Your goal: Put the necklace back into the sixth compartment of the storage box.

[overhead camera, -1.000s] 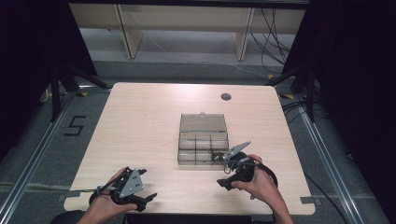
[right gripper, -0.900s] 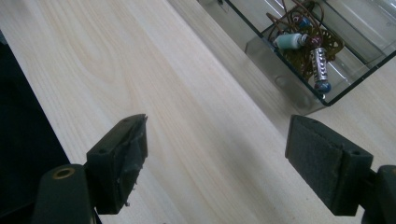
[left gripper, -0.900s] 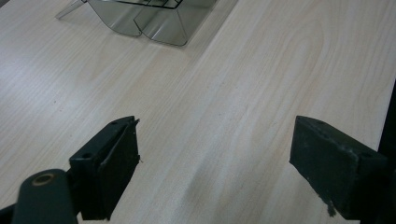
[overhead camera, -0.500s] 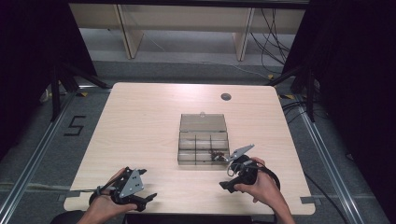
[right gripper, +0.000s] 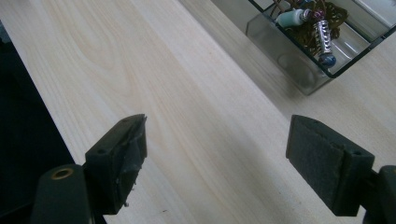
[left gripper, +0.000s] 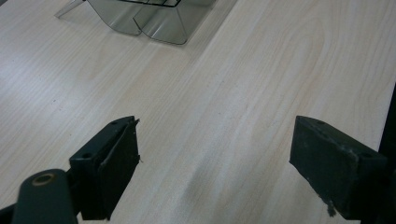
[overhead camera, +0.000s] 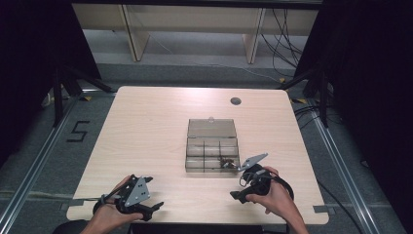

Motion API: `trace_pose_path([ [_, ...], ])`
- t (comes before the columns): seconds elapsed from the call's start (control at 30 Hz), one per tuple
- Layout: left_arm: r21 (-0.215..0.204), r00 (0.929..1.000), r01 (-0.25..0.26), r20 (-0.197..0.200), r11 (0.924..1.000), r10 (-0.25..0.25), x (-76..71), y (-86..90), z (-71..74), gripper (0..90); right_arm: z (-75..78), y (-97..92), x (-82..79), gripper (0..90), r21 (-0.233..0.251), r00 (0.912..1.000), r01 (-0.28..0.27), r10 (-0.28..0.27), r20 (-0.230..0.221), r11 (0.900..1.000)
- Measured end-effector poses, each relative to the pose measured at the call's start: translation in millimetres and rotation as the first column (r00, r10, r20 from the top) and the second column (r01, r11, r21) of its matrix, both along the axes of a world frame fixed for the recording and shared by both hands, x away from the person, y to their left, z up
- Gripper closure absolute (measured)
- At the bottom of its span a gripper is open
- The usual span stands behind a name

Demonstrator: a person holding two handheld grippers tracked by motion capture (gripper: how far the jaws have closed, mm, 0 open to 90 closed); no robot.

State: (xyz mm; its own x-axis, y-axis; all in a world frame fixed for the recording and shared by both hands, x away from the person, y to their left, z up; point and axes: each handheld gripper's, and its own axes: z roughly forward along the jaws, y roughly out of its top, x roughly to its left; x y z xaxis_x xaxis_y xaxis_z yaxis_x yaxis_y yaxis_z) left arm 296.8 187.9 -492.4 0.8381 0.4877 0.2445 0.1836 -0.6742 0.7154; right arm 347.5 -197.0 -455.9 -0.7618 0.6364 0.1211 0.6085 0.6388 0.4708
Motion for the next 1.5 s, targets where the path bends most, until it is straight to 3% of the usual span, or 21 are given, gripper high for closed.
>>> trace_pose_path([
  [0.1, 0.006, 1.0000, -0.006, 0.001, 1.0000, 0.006, -0.1, -0.3, -0.3, 15.0, -2.7, -0.8, 0.4, 20.9, 0.010, 0.9996, -0.018, 0.018, 0.023, 0.9998],
  [0.17, 0.003, 1.0000, -0.001, -0.004, 1.0000, 0.001, -0.6, 0.0, 0.6, 15.0, -2.9, 0.4, -3.1, 20.5, 0.016, 0.9999, 0.008, -0.008, -0.007, 0.9998],
  [0.2, 0.004, 1.0000, 0.001, -0.002, 1.0000, -0.001, -0.2, 0.0, 0.6, 15.0, -4.1, -0.9, -0.8, 20.4, 0.017, 0.9995, -0.028, 0.027, 0.017, 0.9995],
  [0.37, 0.002, 1.0000, 0.003, -0.005, 1.0000, -0.003, 0.4, -0.3, -0.6, 15.0, -5.0, -2.2, -4.3, 19.3, 0.023, 0.9996, 0.000, 0.000, 0.027, 0.9997],
  [0.53, 0.011, 1.0000, -0.006, 0.001, 0.9999, 0.006, -0.1, 0.1, 0.2, 15.0, -9.2, -5.7, -4.1, 19.1, 0.052, 0.9981, -0.026, 0.023, 0.058, 0.9983],
  [0.6, -0.013, 1.0000, -0.005, -0.007, 0.9999, 0.005, -0.9, -0.9, -0.7, 15.0, -9.0, -6.7, -7.4, 19.1, 0.051, 0.9987, 0.002, -0.005, 0.050, 0.9987],
  [0.67, 0.010, 1.0000, -0.006, 0.001, 0.9999, 0.006, -0.2, -0.4, -0.2, 15.0, -11.3, -6.7, -9.4, 19.1, 0.068, 0.9987, 0.022, -0.025, 0.045, 0.9974],
  [0.7, -0.007, 0.9999, -0.010, -0.003, 0.9999, 0.010, -0.6, -1.2, -1.2, 15.0, -12.6, -8.0, -9.4, 19.1, 0.067, 0.9980, -0.001, -0.003, 0.064, 0.9977],
  [0.73, -0.007, 0.9999, -0.006, -0.012, 1.0000, 0.006, -1.1, -1.0, -0.5, 15.0, -10.7, -7.4, -11.9, 19.1, 0.059, 0.9983, 0.041, -0.043, 0.038, 0.9974],
  [0.83, -0.011, 0.9999, -0.004, -0.011, 0.9999, 0.004, -0.9, -1.4, -1.4, 15.0, -13.5, -10.5, -11.8, 19.0, 0.083, 0.9965, 0.002, -0.009, 0.083, 0.9966],
  [0.93, -0.022, 0.9999, -0.010, -0.012, 0.9997, 0.010, -1.2, -2.7, -2.8, 15.0, -16.2, -11.2, -14.3, 19.0, 0.104, 0.9953, 0.011, -0.021, 0.095, 0.9945],
  [1.07, -0.010, 0.9999, -0.008, -0.013, 0.9999, 0.007, -1.2, -1.6, -1.2, 15.0, -19.7, -13.3, -15.9, 19.0, 0.082, 0.9957, 0.009, -0.016, 0.091, 0.9966],
  [1.13, -0.014, 0.9999, -0.006, -0.012, 0.9999, 0.005, -1.4, -1.8, -1.4, 15.0, -21.1, -12.6, -17.9, 19.0, 0.082, 0.9973, 0.034, -0.039, 0.063, 0.9961],
  [1.2, -0.013, 0.9999, -0.010, -0.010, 0.9999, 0.010, -1.0, -2.3, -2.6, 15.0, -24.5, -14.3, -17.9, 19.0, 0.075, 0.9961, 0.016, -0.023, 0.085, 0.9970],
  [1.23, -0.018, 0.9999, -0.007, -0.013, 0.9998, 0.007, -1.1, -2.7, -3.1, 15.0, -23.6, -14.1, -19.4, 18.9, 0.090, 0.9977, 0.025, -0.031, 0.060, 0.9957],
  [1.3, -0.020, 0.9998, -0.011, -0.015, 0.9997, 0.011, -1.4, -2.9, -3.2, 15.0, -25.5, -15.3, -19.4, 18.7, 0.079, 0.9954, 0.012, -0.019, 0.094, 0.9968],
  [1.33, -0.020, 0.9998, -0.013, -0.015, 0.9997, 0.013, -1.4, -2.8, -3.1, 15.0, -26.0, -14.4, -21.3, 18.4, 0.101, 0.9967, 0.024, -0.032, 0.075, 0.9946],
  [1.4, -0.005, 0.9998, -0.015, -0.009, 0.9999, 0.015, -0.9, -2.2, -2.8, 15.0, -25.6, -15.5, -22.6, 18.2, 0.083, 0.9972, 0.016, -0.022, 0.071, 0.9964],
  [1.43, -0.008, 0.9998, -0.017, -0.010, 0.9998, 0.016, -1.1, -2.4, -3.1, 15.0, -28.0, -15.8, -22.2, 18.1, 0.085, 0.9943, 0.013, -0.022, 0.104, 0.9963],
  [1.47, -0.005, 0.9998, -0.010, -0.018, 0.9999, 0.010, -0.9, -2.1, -2.6, 15.0, -28.2, -16.5, -22.7, 18.1, 0.074, 0.9942, 0.006, -0.014, 0.107, 0.9972],
  [1.5, -0.006, 0.9998, -0.009, -0.018, 0.9999, 0.009, -1.0, -2.2, -2.7, 15.0, -27.8, -16.3, -24.3, 18.1, 0.079, 0.9961, 0.017, -0.024, 0.085, 0.9967],
])
